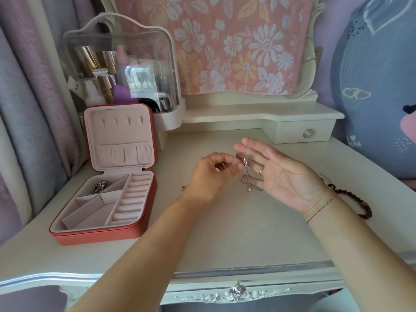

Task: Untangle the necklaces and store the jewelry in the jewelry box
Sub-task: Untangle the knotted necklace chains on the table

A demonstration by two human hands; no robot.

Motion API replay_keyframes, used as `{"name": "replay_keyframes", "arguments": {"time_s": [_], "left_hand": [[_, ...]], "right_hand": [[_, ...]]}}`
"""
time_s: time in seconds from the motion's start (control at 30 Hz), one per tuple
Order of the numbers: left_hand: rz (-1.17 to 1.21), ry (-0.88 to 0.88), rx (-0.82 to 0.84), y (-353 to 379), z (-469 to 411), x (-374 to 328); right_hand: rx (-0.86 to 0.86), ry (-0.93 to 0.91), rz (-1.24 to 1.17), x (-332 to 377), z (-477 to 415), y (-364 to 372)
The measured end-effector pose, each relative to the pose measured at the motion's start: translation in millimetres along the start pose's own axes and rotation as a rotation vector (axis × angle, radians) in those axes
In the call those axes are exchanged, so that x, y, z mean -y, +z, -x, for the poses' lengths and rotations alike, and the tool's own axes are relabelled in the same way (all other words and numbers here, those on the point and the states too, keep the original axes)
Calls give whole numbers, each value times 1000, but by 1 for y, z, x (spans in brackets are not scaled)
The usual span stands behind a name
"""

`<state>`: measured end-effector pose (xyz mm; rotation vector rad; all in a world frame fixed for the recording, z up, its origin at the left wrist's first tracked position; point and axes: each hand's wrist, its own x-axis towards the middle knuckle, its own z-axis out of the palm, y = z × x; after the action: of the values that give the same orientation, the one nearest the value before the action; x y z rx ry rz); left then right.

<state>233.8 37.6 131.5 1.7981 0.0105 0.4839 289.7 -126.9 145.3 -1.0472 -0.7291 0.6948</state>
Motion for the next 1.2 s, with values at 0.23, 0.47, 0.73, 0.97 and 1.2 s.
{"name": "replay_keyframes", "arguments": {"time_s": [0.23, 0.47, 0.73, 0.97, 1.2], "left_hand": [[122, -69, 115, 1, 1, 0], [203, -81, 83, 0, 0, -2], [440, -192, -42, -4, -6, -6], [529, -252, -3, -5, -5, -8], [443, -205, 19, -4, -4, -7]], "right_hand": [[-11, 3, -2, -1, 0, 1], [-12, 11, 6, -1, -1, 3], [-153, 35, -98, -2, -3, -7], [-403, 11, 136, -5, -2, 2], [-561, -100, 687, -13, -3, 6]]}}
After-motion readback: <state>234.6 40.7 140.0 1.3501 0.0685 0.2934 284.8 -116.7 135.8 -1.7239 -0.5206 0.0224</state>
